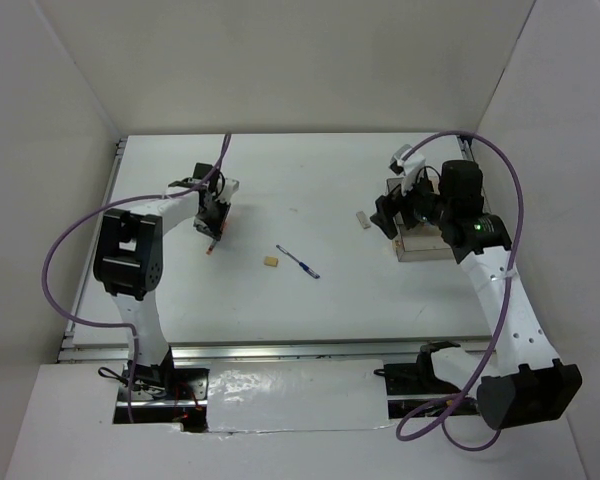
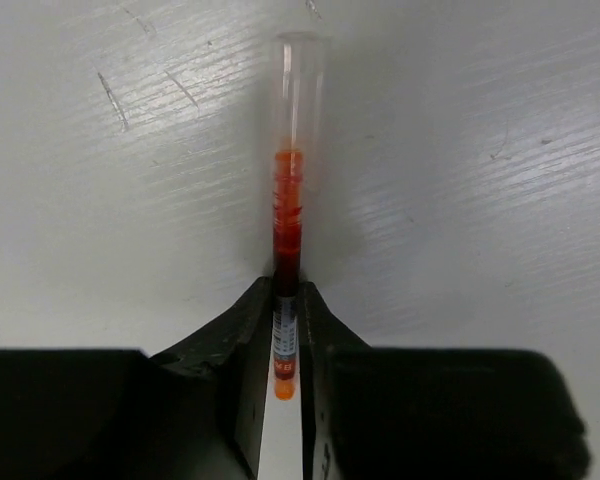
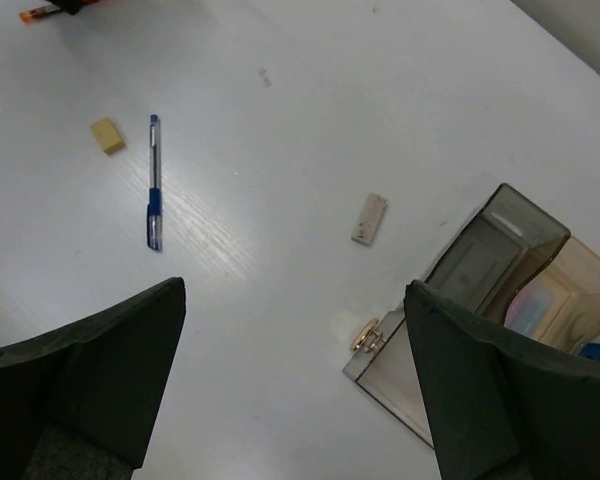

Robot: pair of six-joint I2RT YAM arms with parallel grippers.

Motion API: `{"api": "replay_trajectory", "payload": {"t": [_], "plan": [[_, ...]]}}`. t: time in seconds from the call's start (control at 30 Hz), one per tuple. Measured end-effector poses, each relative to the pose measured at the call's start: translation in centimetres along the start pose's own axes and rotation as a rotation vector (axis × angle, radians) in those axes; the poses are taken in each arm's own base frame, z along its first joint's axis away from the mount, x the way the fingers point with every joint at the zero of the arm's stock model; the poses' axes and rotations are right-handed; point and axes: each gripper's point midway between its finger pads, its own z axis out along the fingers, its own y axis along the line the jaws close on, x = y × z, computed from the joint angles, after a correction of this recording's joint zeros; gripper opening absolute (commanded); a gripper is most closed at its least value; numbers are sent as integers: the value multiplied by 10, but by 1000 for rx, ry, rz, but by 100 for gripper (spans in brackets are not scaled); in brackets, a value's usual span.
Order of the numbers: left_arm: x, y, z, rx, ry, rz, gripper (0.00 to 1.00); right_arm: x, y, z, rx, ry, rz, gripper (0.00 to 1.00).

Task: Sort the stationery into containers
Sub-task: Grab a piece of stationery with the left arm

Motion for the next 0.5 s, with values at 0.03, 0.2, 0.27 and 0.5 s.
{"api": "replay_trajectory", "payload": {"t": [0.03, 0.2, 0.27, 0.5], "plan": [[-1, 0, 1, 2, 0, 0, 22, 0, 3, 0, -12, -3, -23, 94], [-5, -4, 1, 25, 0, -6, 0, -1, 21, 3, -74, -20, -128, 90], [-6, -8, 1, 61, -1, -15, 0, -3, 30, 6, -106, -30, -181, 88], [2, -54, -23, 424, 27, -105, 0, -17, 80, 22, -235, -70, -455, 81]]}}
